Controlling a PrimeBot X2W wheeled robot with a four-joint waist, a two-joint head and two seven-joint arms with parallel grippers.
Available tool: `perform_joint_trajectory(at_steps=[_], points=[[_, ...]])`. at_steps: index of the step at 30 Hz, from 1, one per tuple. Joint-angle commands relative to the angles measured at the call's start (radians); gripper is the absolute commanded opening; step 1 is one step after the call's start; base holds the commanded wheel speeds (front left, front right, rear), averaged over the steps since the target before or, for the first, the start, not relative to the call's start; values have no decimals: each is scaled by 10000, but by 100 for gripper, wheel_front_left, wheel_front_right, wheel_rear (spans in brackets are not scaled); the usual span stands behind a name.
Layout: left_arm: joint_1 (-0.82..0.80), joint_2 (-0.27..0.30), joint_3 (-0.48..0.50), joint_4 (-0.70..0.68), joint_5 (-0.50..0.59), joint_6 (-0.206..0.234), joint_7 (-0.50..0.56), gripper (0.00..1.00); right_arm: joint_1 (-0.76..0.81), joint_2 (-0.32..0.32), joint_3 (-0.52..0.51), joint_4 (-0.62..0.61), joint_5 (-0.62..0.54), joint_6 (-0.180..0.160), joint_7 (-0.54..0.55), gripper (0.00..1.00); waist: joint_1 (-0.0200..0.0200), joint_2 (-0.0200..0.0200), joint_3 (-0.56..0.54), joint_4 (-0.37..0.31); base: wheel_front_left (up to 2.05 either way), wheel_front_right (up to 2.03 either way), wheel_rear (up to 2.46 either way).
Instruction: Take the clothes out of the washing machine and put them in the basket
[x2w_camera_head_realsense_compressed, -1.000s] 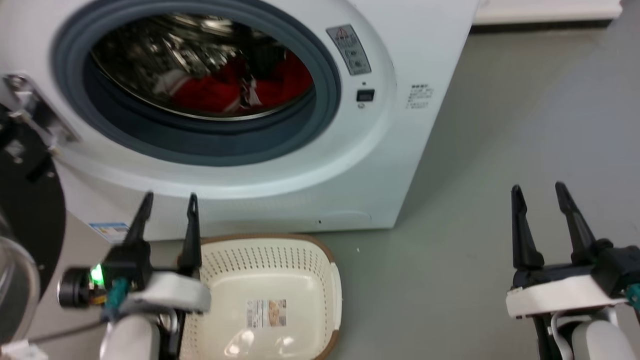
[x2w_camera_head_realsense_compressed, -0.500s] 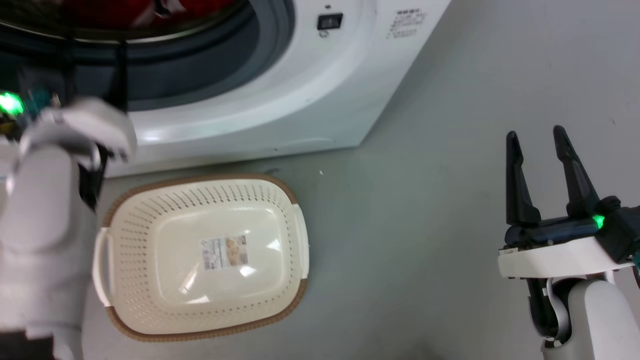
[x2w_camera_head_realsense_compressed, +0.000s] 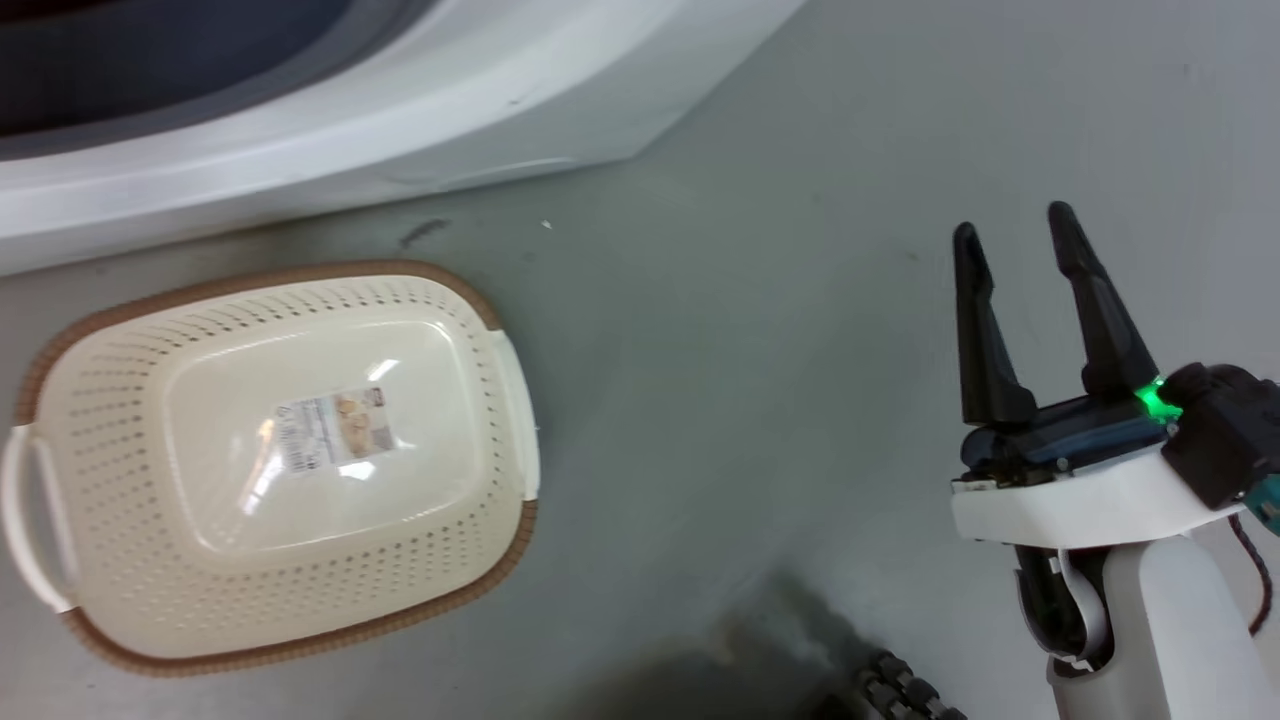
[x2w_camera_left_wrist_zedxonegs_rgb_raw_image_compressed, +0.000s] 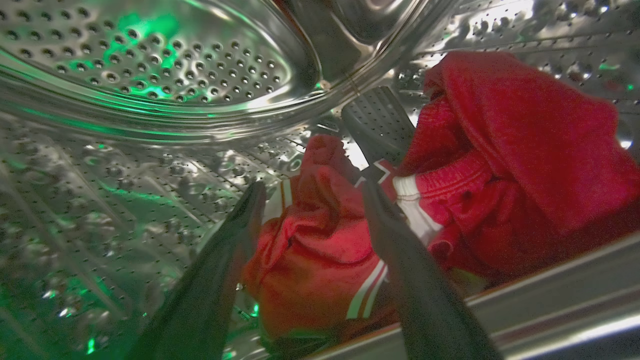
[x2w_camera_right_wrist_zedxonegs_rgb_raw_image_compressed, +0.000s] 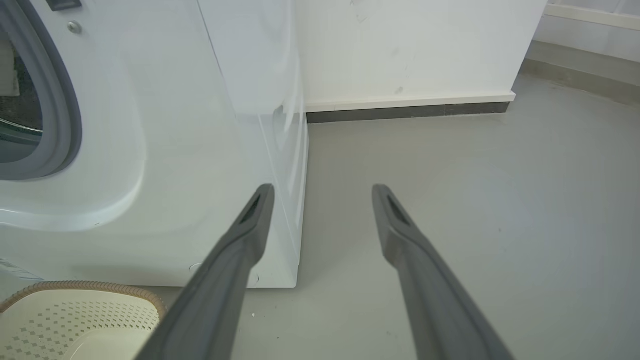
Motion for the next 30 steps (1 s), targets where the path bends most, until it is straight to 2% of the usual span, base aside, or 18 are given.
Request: perform_joint_trajectory(at_steps=[1, 7, 17, 24, 25, 26, 27, 30], points=[[-142, 54, -87, 85, -103, 24, 103, 100, -216, 29, 32, -64, 42, -8, -21, 100, -2, 0, 407, -419, 0, 0, 0], [-1683, 884, -1276, 662, -614, 23, 1738, 100, -233, 30, 357, -293, 365, -8, -20, 100, -2, 0, 979, -900, 0, 0, 0], [-3110, 1750, -3113, 732, -1179, 23, 3843, 100, -128, 29, 718, -461, 615, -8, -20, 100, -2, 0, 1638, -1484, 0, 0, 0], [-3656, 2456, -3786, 573, -1565, 22, 4496, 100, -206, 29, 858, -592, 790, -7, -21, 100, -2, 0, 1988, -1750, 0, 0, 0], [-3693, 2728, -4093, 462, -1931, 22, 4743, 81, -184, 29, 856, -582, 844, -7, -21, 100, -2, 0, 2144, -1811, 0, 0, 0], [-3687, 2753, -4115, 459, -2041, 22, 4776, 21, -203, 29, 861, -578, 852, -8, -21, 100, -2, 0, 2168, -1811, 0, 0, 0], [-3667, 2758, -4154, 428, -2111, 22, 4787, 0, -224, 27, 857, -575, 860, -8, -21, 100, -2, 0, 2190, -1802, 0, 0, 0], [-3679, 2842, -4204, 366, -2271, 22, 4696, 0, -300, 27, 848, -560, 870, -8, -21, 100, -2, 0, 2220, -1773, 0, 0, 0]])
